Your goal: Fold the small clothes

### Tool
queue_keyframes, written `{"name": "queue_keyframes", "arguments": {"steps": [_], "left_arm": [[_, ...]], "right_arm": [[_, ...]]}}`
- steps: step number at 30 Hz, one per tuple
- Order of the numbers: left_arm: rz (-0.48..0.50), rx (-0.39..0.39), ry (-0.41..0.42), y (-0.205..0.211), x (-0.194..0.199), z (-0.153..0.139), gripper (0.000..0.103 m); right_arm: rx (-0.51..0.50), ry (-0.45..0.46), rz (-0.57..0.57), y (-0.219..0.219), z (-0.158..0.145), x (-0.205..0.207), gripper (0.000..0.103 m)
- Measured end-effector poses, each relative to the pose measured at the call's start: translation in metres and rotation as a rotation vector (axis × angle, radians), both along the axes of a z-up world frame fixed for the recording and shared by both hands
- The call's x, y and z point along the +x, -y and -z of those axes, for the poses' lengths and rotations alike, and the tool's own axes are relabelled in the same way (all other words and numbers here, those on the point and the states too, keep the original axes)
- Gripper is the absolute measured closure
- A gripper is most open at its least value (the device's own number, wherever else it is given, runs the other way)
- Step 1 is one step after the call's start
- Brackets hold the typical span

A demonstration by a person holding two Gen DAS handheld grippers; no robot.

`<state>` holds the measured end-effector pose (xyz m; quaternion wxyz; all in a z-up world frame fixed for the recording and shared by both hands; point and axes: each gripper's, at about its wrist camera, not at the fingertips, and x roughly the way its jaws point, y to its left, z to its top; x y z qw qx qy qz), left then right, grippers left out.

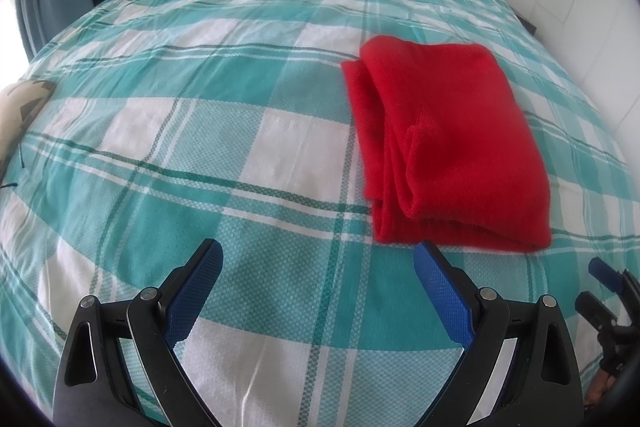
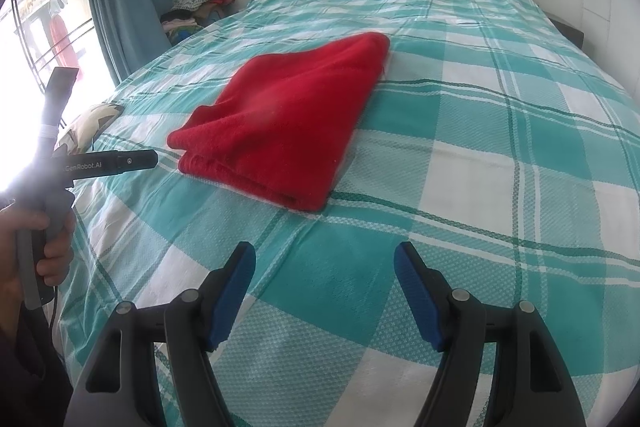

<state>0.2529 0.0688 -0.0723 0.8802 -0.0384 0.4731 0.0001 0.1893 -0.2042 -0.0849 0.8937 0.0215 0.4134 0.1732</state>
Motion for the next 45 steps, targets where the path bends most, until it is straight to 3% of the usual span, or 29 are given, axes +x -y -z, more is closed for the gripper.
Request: {"name": "queue_keyframes", "arguments": {"steps": [6, 10, 14, 17, 20, 22, 26, 28, 29, 30, 31, 32, 33, 34, 38, 42, 45], "left_arm": [[-0.008, -0.020, 0.007, -0.001, 0.000, -0.002, 0.006], [0.024, -0.250, 0.070, -0.009, 0.015, -0.017, 0.006], [0.027, -0.315, 0.059, -0.001, 0.055, -0.017, 0.006], [0.038, -0.303, 0.014, 0.010, 0.083, -0.004, 0.006], [-0.015, -0.183, -0.028, 0.012, 0.101, 0.016, 0.006], [-0.041, -0.154, -0.054, 0.007, 0.109, 0.028, 0.006], [-0.028, -0.122, -0.076, 0.009, 0.116, 0.040, 0.000], [-0.015, -0.096, -0.073, 0.013, 0.118, 0.039, 0.000], [-0.014, -0.096, -0.073, 0.014, 0.119, 0.039, 0.000], [-0.015, -0.101, -0.072, 0.014, 0.120, 0.040, 0.003], [-0.008, -0.113, -0.071, 0.015, 0.121, 0.040, 0.018], [0.017, -0.141, -0.073, 0.018, 0.122, 0.040, 0.030], [0.048, -0.170, -0.079, 0.023, 0.121, 0.040, 0.059], [0.073, -0.185, -0.081, 0.029, 0.121, 0.037, 0.080], [0.102, -0.051, -0.023, 0.047, 0.111, 0.014, 0.087], [0.109, -0.107, 0.058, 0.036, 0.098, -0.027, 0.094], [0.123, -0.099, 0.142, 0.031, 0.091, -0.065, 0.100]], "right_arm": [[-0.001, -0.002, -0.001, -0.001, 0.000, 0.000, 0.031], [0.000, 0.010, 0.012, 0.002, -0.001, 0.003, 0.031], [0.090, 0.027, 0.106, 0.028, -0.015, 0.035, 0.031], [0.232, 0.013, 0.156, 0.045, -0.023, 0.075, 0.031], [0.370, -0.065, 0.142, 0.041, -0.015, 0.121, 0.031], [0.439, -0.130, 0.121, 0.029, -0.001, 0.150, 0.031], [0.456, -0.259, 0.136, 0.001, 0.037, 0.189, 0.031], [0.416, -0.235, 0.154, -0.009, 0.040, 0.193, 0.032], [0.369, -0.222, 0.156, -0.015, 0.038, 0.194, 0.040], [0.310, -0.213, 0.141, -0.024, 0.035, 0.195, 0.048], [0.238, -0.200, 0.125, -0.034, 0.032, 0.194, 0.062], [0.158, -0.173, 0.113, -0.043, 0.027, 0.194, 0.066], [0.077, -0.141, 0.093, -0.054, 0.023, 0.193, 0.068], [-0.006, -0.103, 0.073, -0.066, 0.018, 0.189, 0.070], [-0.258, 0.058, 0.006, -0.104, -0.001, 0.170, 0.073], [-0.227, 0.142, -0.004, -0.102, -0.032, 0.155, 0.074], [-0.162, 0.203, -0.006, -0.100, -0.062, 0.150, 0.074]]}}
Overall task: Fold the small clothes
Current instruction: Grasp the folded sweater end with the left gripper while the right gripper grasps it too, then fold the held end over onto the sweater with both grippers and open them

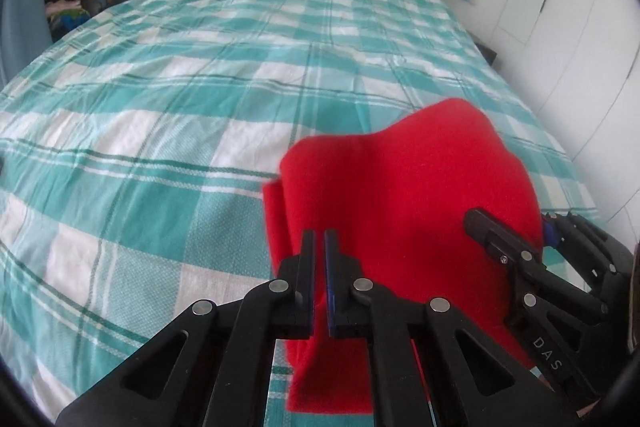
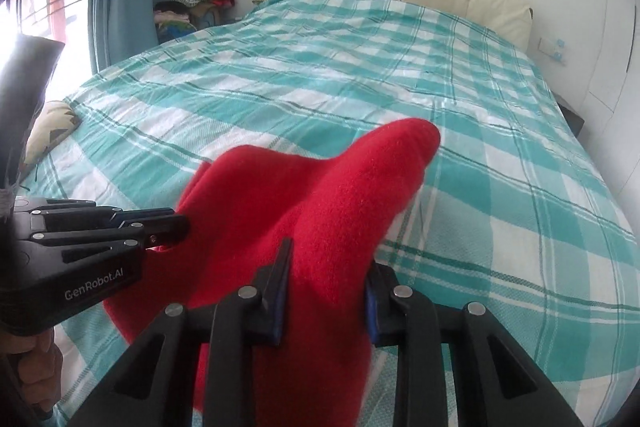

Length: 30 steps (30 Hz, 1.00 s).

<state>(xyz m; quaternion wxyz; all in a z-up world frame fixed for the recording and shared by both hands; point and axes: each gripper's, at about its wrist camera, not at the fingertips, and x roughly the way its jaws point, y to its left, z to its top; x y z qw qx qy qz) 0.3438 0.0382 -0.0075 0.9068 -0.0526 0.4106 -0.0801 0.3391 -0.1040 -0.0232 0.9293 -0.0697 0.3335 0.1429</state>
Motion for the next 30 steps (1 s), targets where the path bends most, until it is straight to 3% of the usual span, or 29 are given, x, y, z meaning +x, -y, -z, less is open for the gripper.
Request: {"name": "queue_keyframes", "arguments": {"steps": [3, 6, 8, 9, 10, 13, 18, 21, 23, 24, 26, 28, 30], "left_arm": [[0.014, -0.020, 0.047, 0.000, -0.004, -0.028, 0.100], [0.038, -0.003, 0.018, 0.010, -0.002, -0.023, 0.098], [0.039, 0.020, -0.032, 0.013, 0.002, -0.002, 0.078], [0.030, 0.019, -0.052, 0.011, 0.002, 0.010, 0.048], [0.010, 0.014, -0.062, 0.007, 0.001, 0.021, 0.030], [-0.014, -0.059, -0.114, -0.005, 0.001, 0.048, 0.026], [-0.053, -0.222, -0.216, -0.006, 0.020, 0.084, 0.014], [-0.029, -0.297, -0.276, 0.009, 0.029, 0.104, 0.015], [-0.018, -0.226, -0.231, 0.027, 0.027, 0.105, 0.047], [0.011, -0.208, -0.231, 0.037, 0.027, 0.103, 0.080], [0.001, -0.130, -0.200, 0.048, 0.024, 0.090, 0.084], [0.017, -0.111, -0.157, 0.049, 0.020, 0.068, 0.086], [0.028, -0.117, -0.096, 0.042, 0.014, 0.038, 0.086]], "right_arm": [[0.082, 0.034, -0.031, -0.004, -0.027, -0.002, 0.074], [0.133, 0.012, -0.023, -0.002, -0.030, 0.003, 0.074], [0.131, -0.033, 0.025, 0.012, -0.015, 0.008, 0.074], [0.133, -0.065, 0.058, 0.024, -0.003, 0.010, 0.074], [0.137, -0.105, 0.095, 0.036, 0.011, 0.014, 0.074], [0.186, -0.208, 0.158, 0.073, 0.046, 0.021, 0.074], [0.222, -0.216, 0.138, 0.084, 0.056, 0.020, 0.074], [0.220, -0.221, 0.121, 0.081, 0.055, 0.021, 0.074], [0.216, -0.229, 0.116, 0.079, 0.057, 0.022, 0.074], [0.202, -0.227, 0.110, 0.077, 0.057, 0.022, 0.074], [0.119, -0.192, 0.086, 0.064, 0.053, 0.016, 0.074], [0.049, -0.129, 0.059, 0.050, 0.043, 0.008, 0.075], [0.052, -0.068, 0.037, 0.041, 0.025, 0.001, 0.076]]}}
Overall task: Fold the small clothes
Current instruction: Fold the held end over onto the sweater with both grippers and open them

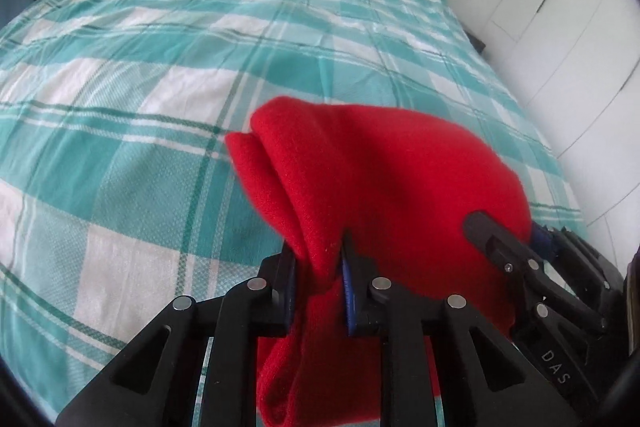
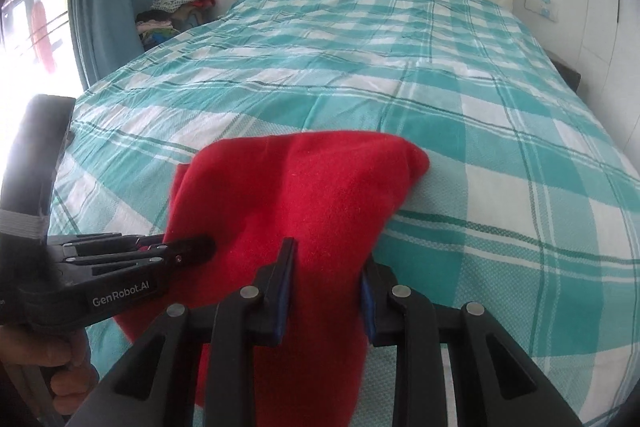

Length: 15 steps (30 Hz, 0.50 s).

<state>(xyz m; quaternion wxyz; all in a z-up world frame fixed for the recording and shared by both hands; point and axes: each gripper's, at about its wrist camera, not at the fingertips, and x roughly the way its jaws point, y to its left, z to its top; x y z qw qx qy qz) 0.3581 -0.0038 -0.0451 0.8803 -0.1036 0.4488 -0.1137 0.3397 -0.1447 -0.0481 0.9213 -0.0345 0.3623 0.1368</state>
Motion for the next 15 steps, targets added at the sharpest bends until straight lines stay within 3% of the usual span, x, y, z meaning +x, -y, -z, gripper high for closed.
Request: {"name": "queue_keyframes", "arguments": {"steps": [5, 8, 10, 12, 14, 15], "left_arm": [[-0.010, 0.019, 0.166, -0.023, -0.010, -0.088, 0.086], [-0.011, 0.037, 0.180, -0.036, -0.013, -0.107, 0.084], [-0.022, 0.058, 0.124, -0.044, -0.009, -0.089, 0.074], [-0.052, 0.099, 0.042, -0.054, -0.013, -0.051, 0.063], [-0.083, 0.148, -0.013, -0.063, -0.029, -0.015, 0.051], [-0.096, 0.177, -0.016, -0.066, -0.042, -0.004, 0.043]], "right_arm": [[0.081, 0.183, -0.055, -0.021, -0.067, -0.015, 0.076], [0.140, 0.226, -0.082, -0.030, -0.096, -0.013, 0.076], [0.171, 0.185, -0.084, -0.030, -0.094, -0.005, 0.075], [0.184, 0.075, -0.074, -0.025, -0.072, 0.004, 0.067], [0.173, -0.050, -0.052, -0.015, -0.038, 0.004, 0.040], [0.160, -0.088, -0.038, -0.008, -0.023, -0.003, 0.035]]}}
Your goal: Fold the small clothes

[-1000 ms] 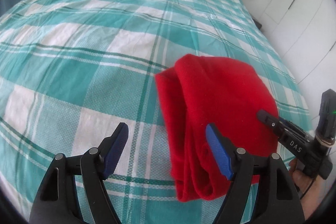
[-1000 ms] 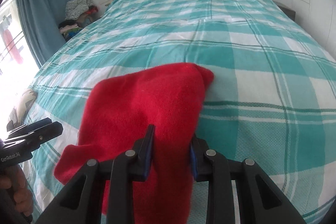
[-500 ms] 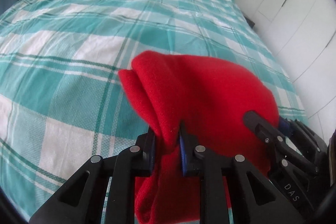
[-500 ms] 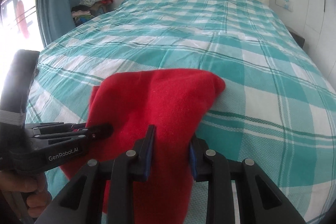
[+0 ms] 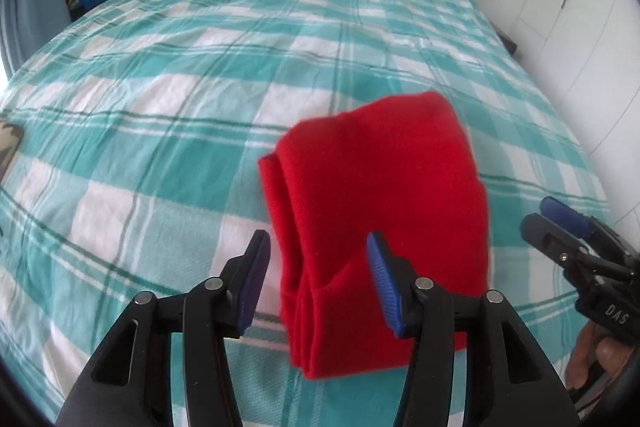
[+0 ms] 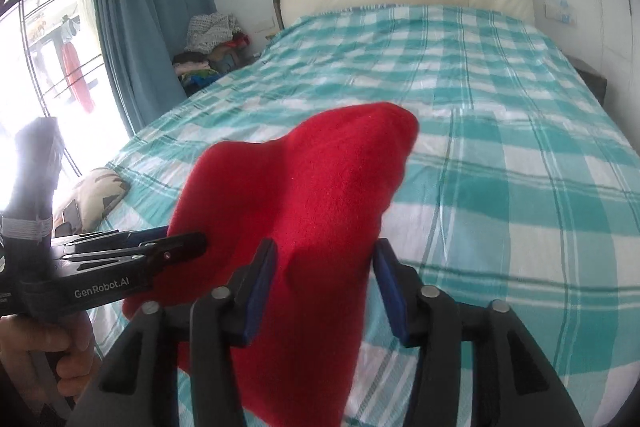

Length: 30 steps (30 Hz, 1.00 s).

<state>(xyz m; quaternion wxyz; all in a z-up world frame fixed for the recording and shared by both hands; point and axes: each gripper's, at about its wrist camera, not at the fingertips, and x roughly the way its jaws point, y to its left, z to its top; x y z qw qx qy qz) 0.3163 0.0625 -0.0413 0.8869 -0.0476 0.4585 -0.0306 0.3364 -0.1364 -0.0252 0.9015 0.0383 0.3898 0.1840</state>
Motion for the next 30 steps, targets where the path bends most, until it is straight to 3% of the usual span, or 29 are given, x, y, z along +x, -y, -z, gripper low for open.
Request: {"name": "queue_keyframes", "arguments": {"steps": [2, 6, 9, 11, 13, 15, 20, 30], "left_arm": [[-0.004, 0.066, 0.032, -0.003, -0.029, 0.010, 0.034], [-0.022, 0.193, 0.156, 0.010, -0.084, -0.004, 0.001], [-0.022, 0.203, 0.234, 0.020, -0.111, -0.024, 0.000], [-0.020, 0.182, 0.237, 0.023, -0.121, -0.029, 0.000], [-0.047, 0.168, 0.232, 0.022, -0.127, -0.026, 0.000], [-0.081, 0.179, 0.225, 0.020, -0.130, -0.017, 0.000], [-0.094, 0.215, 0.099, 0.020, -0.124, -0.003, 0.001], [-0.083, 0.283, 0.126, 0.022, -0.149, -0.009, 0.001]], "right_arm": [[-0.039, -0.045, 0.010, 0.016, 0.024, -0.021, 0.030], [-0.126, -0.087, 0.035, 0.041, 0.046, -0.072, 0.023], [-0.157, -0.058, 0.056, 0.047, 0.035, -0.110, 0.018], [-0.152, 0.005, 0.079, 0.047, 0.021, -0.136, 0.006], [-0.157, 0.056, 0.075, 0.041, 0.010, -0.154, 0.001], [-0.182, 0.073, 0.051, 0.032, 0.006, -0.163, 0.001], [-0.187, 0.063, 0.026, 0.019, 0.011, -0.169, 0.001], [-0.160, 0.044, 0.004, 0.020, 0.011, -0.170, 0.001]]}}
